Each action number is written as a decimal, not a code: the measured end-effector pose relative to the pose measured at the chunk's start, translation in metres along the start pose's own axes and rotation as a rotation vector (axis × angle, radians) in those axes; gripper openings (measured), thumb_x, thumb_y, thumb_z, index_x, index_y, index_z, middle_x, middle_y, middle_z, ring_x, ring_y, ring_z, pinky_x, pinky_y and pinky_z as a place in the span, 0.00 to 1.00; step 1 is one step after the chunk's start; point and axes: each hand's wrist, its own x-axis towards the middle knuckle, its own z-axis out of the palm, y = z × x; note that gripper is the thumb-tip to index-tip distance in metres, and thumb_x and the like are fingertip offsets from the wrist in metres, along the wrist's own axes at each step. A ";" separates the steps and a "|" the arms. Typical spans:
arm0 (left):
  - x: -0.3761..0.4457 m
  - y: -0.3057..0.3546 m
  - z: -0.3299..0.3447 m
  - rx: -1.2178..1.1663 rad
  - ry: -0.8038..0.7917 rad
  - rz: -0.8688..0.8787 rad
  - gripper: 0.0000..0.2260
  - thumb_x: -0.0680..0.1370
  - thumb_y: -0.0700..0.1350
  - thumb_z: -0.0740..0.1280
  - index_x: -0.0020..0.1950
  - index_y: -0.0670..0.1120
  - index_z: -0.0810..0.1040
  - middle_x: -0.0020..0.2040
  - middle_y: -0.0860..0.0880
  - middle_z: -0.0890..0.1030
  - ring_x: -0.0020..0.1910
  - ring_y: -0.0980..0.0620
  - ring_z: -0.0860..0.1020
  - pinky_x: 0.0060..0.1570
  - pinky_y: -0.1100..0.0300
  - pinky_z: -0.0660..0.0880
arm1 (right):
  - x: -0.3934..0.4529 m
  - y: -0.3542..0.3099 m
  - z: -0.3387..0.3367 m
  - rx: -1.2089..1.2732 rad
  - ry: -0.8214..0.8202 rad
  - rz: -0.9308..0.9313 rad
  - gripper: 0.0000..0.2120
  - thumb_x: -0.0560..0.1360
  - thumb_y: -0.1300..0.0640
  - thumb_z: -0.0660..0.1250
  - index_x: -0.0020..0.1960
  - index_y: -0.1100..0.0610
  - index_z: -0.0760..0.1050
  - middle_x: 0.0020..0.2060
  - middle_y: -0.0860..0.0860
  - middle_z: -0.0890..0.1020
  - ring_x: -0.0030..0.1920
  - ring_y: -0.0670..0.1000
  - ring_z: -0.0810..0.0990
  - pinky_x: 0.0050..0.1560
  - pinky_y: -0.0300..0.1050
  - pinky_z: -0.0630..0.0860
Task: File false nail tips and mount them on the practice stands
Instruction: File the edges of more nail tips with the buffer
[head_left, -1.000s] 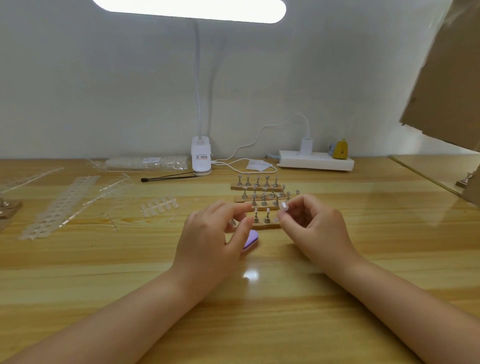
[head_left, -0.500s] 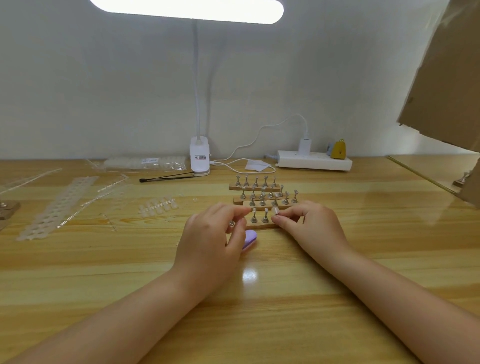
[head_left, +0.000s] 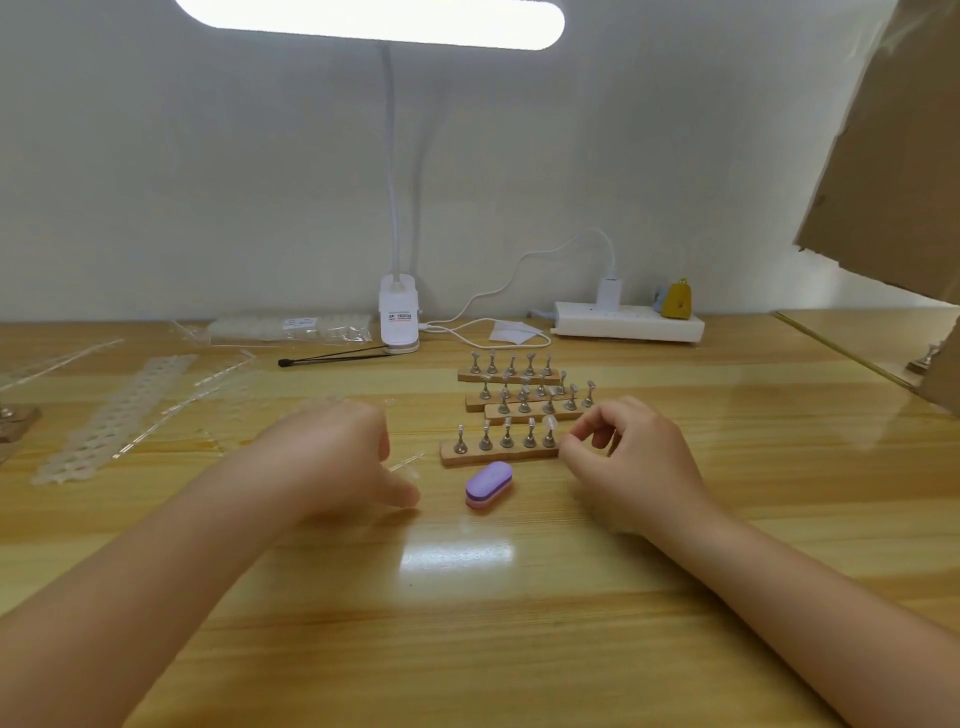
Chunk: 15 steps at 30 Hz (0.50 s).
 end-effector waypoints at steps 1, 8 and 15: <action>0.002 -0.001 0.002 -0.025 -0.011 0.016 0.18 0.69 0.62 0.72 0.50 0.53 0.75 0.45 0.57 0.75 0.46 0.56 0.76 0.42 0.61 0.73 | -0.001 -0.002 -0.001 0.013 0.006 -0.014 0.06 0.71 0.52 0.70 0.37 0.52 0.76 0.37 0.49 0.76 0.37 0.47 0.73 0.38 0.43 0.71; 0.016 -0.010 0.010 -0.182 0.035 0.055 0.07 0.73 0.54 0.71 0.42 0.53 0.77 0.42 0.56 0.79 0.42 0.58 0.77 0.42 0.62 0.75 | -0.012 -0.014 0.003 -0.003 -0.002 -0.109 0.07 0.72 0.54 0.70 0.36 0.52 0.76 0.35 0.45 0.75 0.34 0.43 0.71 0.35 0.36 0.67; 0.023 -0.014 0.017 -0.305 0.050 0.047 0.10 0.74 0.53 0.71 0.51 0.52 0.75 0.45 0.58 0.75 0.48 0.55 0.77 0.51 0.60 0.74 | -0.015 -0.018 0.004 -0.005 -0.027 -0.148 0.05 0.72 0.55 0.70 0.38 0.54 0.78 0.37 0.46 0.76 0.35 0.43 0.71 0.37 0.39 0.70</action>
